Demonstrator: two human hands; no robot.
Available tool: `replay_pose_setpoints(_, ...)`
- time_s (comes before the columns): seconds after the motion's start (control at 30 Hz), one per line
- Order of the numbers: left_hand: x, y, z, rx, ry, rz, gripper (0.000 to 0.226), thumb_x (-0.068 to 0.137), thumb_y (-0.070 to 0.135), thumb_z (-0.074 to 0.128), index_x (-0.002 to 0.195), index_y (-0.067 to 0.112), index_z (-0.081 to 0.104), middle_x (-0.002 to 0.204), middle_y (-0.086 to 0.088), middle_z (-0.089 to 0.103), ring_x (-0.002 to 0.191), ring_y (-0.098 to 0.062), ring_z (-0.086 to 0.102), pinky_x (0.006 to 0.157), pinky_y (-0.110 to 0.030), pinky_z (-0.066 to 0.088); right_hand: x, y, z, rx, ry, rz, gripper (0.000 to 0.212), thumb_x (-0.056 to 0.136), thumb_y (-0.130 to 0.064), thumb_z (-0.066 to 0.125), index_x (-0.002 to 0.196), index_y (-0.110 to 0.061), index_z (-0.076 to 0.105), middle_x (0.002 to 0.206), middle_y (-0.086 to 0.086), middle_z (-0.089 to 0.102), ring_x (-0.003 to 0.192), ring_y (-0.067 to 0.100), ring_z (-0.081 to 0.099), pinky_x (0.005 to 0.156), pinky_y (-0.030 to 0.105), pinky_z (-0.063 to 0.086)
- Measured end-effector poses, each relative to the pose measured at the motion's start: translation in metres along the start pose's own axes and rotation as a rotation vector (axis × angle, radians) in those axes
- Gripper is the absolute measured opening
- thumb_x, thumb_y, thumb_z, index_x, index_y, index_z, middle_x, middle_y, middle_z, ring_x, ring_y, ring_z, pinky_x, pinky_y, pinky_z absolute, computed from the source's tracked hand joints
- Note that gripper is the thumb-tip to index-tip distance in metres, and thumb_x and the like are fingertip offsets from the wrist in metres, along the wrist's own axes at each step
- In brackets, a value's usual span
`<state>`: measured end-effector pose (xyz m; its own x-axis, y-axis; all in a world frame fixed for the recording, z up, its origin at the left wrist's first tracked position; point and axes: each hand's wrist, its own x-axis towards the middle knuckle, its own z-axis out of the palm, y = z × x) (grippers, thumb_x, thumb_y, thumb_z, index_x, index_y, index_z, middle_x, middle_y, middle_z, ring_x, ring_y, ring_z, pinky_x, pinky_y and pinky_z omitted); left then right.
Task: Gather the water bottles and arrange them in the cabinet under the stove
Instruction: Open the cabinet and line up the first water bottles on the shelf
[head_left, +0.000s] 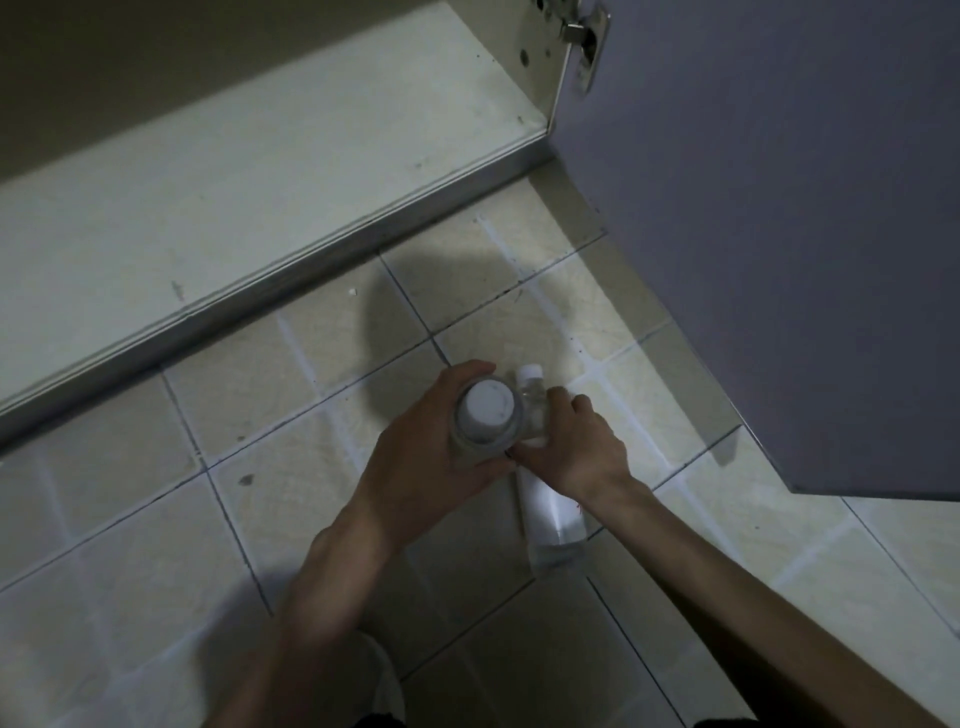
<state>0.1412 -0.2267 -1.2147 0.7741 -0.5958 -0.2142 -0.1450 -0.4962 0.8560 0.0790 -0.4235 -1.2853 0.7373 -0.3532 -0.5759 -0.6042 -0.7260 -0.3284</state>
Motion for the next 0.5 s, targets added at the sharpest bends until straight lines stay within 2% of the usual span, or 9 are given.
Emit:
replay_pose_setpoints(0.13, 0.005, -0.005, 0.0, -0.03, 0.003, 0.016, 0.076, 0.083, 0.032, 0.088, 0.131, 0.065, 0.039, 0.134, 0.044, 0.052, 0.125, 0.014, 0.055, 0.092, -0.005, 0.043, 0.002, 0.005, 0.006, 0.046, 0.007, -0.003, 0.087, 0.081, -0.069, 0.074, 0.143, -0.021, 0.035, 0.123, 0.012, 0.061, 0.112, 0.041, 0.064, 0.084, 0.045, 0.051)
replay_pose_setpoints(0.27, 0.005, -0.009, 0.002, -0.04, 0.005, 0.016, 0.073, 0.086, 0.033, 0.087, 0.136, 0.058, 0.04, 0.136, 0.038, 0.053, 0.128, 0.007, 0.057, 0.098, -0.017, 0.049, 0.004, 0.008, 0.01, 0.138, 0.017, -0.026, 0.079, 0.082, -0.062, 0.075, 0.134, -0.018, 0.037, 0.116, 0.015, 0.067, 0.103, 0.044, 0.068, 0.075, 0.042, 0.048)
replay_pose_setpoints(0.33, 0.004, -0.01, 0.002, -0.057, 0.018, 0.011, 0.074, 0.086, 0.03, 0.087, 0.136, 0.058, 0.041, 0.137, 0.038, 0.054, 0.128, 0.008, 0.057, 0.099, -0.015, 0.048, 0.004, 0.007, 0.009, 0.15, 0.016, -0.038, 0.073, 0.083, -0.059, 0.076, 0.13, -0.017, 0.038, 0.116, 0.015, 0.067, 0.102, 0.043, 0.068, 0.074, 0.041, 0.045)
replay_pose_setpoints(0.43, -0.001, -0.015, -0.002, -0.102, 0.11, -0.037, 0.072, 0.083, 0.029, 0.09, 0.135, 0.053, 0.047, 0.133, 0.036, 0.058, 0.124, 0.01, 0.059, 0.097, -0.015, 0.048, 0.002, -0.002, 0.0, 0.172, 0.042, -0.08, 0.067, 0.083, -0.054, 0.078, 0.128, -0.021, 0.04, 0.119, 0.013, 0.068, 0.103, 0.043, 0.068, 0.076, 0.043, 0.05)
replay_pose_setpoints(0.5, -0.005, -0.017, -0.015, -0.151, 0.208, -0.092, 0.074, 0.076, 0.033, 0.094, 0.134, 0.049, 0.051, 0.125, 0.036, 0.062, 0.116, 0.01, 0.062, 0.095, -0.024, 0.053, 0.0, -0.021, -0.011, 0.178, 0.076, -0.13, 0.068, 0.083, -0.051, 0.079, 0.131, -0.024, 0.039, 0.121, 0.011, 0.068, 0.105, 0.043, 0.068, 0.079, 0.044, 0.052)
